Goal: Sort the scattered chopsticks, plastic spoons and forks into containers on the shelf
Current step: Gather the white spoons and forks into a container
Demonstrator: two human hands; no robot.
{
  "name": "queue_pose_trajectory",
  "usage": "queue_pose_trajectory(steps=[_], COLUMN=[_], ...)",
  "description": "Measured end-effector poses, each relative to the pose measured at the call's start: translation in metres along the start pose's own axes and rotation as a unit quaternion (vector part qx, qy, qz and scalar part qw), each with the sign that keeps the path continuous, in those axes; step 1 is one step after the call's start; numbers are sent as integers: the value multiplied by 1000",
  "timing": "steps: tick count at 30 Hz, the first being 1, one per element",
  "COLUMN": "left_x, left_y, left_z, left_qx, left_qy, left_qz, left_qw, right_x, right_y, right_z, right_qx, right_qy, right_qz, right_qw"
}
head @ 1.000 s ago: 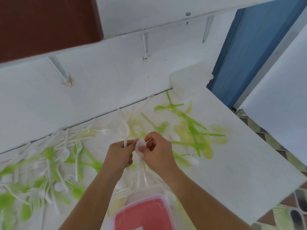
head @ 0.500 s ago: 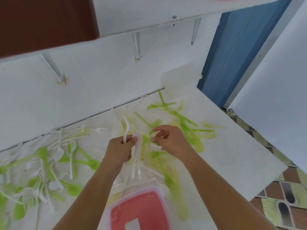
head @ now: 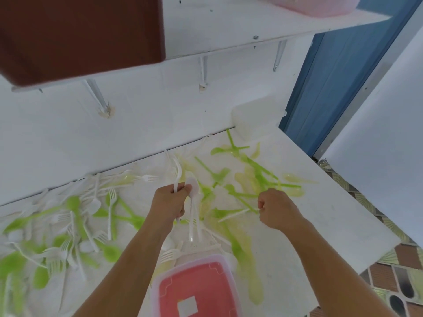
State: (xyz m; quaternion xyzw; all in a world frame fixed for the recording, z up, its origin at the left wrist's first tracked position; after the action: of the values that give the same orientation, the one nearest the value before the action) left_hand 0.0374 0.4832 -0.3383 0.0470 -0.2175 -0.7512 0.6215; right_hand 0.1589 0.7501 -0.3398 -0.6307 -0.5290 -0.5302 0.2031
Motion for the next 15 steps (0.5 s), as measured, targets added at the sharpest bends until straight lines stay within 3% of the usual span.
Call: queue_pose_trajectory(steps=[4,6,12,15], left_x=[3,4,9,12], left_y=[5,9,18,22], left_z=[9,16,32,33], left_qx=[-8,-17,-28,-34], left_qy=[-6,4,33,28], left_qz=[-5,-11,-19,-24], left_qw=[1000,1000,999,999], right_x=[49,73,87,79], right_y=[0,2,14,21], right_z=[-6,-18,-63,-74], right_qx=[65,86,158,203], right_qy=[-62,-82,-52,-133], right_qz=[203,253,144,63], right_qw=[975,960,976,968])
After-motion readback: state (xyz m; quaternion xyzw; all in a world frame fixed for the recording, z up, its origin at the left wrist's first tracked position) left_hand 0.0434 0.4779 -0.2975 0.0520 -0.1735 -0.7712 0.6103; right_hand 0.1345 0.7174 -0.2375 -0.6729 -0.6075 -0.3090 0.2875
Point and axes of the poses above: each hand's wrist, its own y-axis away from the middle knuckle, its own x-axis out of the back of the hand, z = x × y, the point moved 3 cm from there along -y, towards the middle knuckle, and after that the axes turned 5 degrees about -y, right-handed, at the moved point
